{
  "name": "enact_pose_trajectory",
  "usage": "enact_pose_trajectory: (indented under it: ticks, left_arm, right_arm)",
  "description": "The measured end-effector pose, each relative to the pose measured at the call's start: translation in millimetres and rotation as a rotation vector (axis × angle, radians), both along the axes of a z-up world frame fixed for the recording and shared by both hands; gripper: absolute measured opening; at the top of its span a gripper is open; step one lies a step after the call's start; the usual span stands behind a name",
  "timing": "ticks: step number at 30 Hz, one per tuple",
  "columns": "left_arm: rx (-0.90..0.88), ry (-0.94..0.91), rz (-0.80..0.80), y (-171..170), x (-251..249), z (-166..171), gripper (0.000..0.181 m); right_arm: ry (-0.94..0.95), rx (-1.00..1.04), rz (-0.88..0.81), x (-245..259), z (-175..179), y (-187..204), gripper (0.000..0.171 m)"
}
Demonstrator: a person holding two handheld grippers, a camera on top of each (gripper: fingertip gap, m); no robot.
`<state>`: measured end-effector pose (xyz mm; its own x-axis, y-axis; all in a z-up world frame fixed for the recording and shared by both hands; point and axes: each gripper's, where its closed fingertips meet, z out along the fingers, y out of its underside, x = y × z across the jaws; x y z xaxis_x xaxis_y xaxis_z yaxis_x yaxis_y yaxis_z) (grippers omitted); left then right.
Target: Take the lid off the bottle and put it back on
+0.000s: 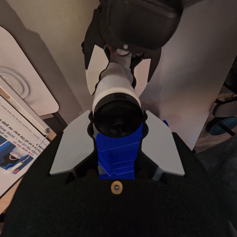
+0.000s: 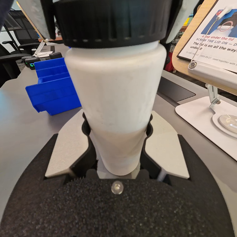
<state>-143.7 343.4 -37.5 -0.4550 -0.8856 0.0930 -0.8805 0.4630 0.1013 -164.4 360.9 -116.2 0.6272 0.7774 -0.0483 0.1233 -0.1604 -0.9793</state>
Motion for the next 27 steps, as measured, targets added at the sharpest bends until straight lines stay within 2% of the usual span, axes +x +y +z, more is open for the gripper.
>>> enact_pose_trajectory:
  ticks: [3,6,11,13,16,19,20,22,24,27]
  left_arm:
    - [-0.011,-0.031,0.128,-3,2,3,0.077]
    - [-0.049,-0.155,0.325,-4,14,17,0.097]
    - [0.009,-0.369,0.835,15,22,39,0.102]
    - [0.048,-0.396,1.045,20,15,41,0.105]
    - [-0.017,-0.361,1.297,7,8,31,0.11]
    - [0.026,-0.349,1.375,6,4,16,0.108]
    - [0.038,-0.346,1.387,6,3,11,0.099]
    - [0.03,-0.318,1.42,5,3,1,0.094]
    - [-0.009,-0.302,1.445,3,4,-3,0.077]
    - [-0.013,-0.28,1.392,2,4,-3,0.076]
  right_arm:
    - [0.009,-0.003,0.002,0,0,1,0.088]
    - [0.018,-0.01,0.004,0,-1,1,0.088]
    - [0.02,-0.014,0.004,0,-1,1,0.088]
    - [0.023,-0.015,0.003,0,-1,1,0.088]
    - [0.018,-0.018,0.003,0,-3,1,0.088]
    - [0.011,-0.019,0.003,0,-3,0,0.088]
    - [0.009,-0.018,0.003,-1,-3,0,0.088]
    - [0.009,-0.019,0.003,-1,-3,1,0.088]
    - [0.008,-0.019,0.001,-1,-3,1,0.088]
    - [0.002,-0.02,-0.004,-1,-4,1,0.088]
